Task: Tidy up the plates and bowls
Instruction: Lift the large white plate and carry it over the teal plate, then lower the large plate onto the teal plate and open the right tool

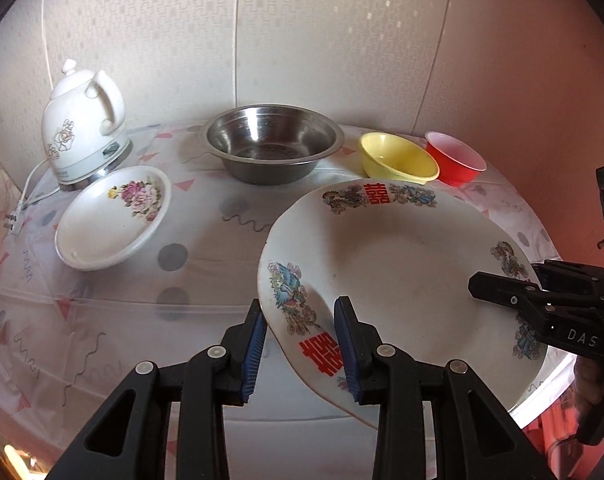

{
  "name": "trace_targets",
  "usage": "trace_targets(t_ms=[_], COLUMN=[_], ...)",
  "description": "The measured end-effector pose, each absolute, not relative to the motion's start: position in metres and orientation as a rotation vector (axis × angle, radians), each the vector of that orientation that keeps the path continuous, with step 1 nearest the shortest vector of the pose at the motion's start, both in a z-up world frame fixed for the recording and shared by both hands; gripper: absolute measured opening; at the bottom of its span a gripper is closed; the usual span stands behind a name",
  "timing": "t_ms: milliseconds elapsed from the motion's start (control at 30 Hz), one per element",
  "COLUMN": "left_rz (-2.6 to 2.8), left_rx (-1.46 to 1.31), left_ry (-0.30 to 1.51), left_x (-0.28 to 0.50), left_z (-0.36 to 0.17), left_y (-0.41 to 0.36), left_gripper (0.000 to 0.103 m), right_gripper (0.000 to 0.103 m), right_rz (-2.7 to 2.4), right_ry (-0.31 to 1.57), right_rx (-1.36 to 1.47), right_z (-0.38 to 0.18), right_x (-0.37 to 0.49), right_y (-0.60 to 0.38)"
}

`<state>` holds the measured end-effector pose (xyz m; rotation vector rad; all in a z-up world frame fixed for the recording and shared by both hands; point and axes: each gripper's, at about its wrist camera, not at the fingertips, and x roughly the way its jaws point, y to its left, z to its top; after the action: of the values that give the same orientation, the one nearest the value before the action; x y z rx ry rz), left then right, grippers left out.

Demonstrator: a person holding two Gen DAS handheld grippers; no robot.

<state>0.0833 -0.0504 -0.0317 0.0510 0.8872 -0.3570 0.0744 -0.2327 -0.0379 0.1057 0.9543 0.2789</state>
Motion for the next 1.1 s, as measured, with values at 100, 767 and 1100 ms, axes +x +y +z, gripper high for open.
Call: trace_targets(t_ms=[100,767,1100], left_rz=[-0.366,-0.373,-0.359], left_rx=[0.06,0.127,0.084], left_ry=[0.915,0.941,0.932], left_x=[0.088,0.08,0.072], left_z=[-0.039,-0.057,-0.054], left_y=[-0.066,-0.083,-0.077], left_gripper=[0.035,0.036,0.038], right_gripper=[0.032,0.038,0.038], right_rz=[0.247,0.17,0.129], right_ry=[0.972,1.06,1.021], right_rx=[0.112,0.049,0.04], right_z=[-0.047,-0.068,-0.059], right_x=[0.075,0.069,0.058], right_y=[-0.246,-0.264,-0.273])
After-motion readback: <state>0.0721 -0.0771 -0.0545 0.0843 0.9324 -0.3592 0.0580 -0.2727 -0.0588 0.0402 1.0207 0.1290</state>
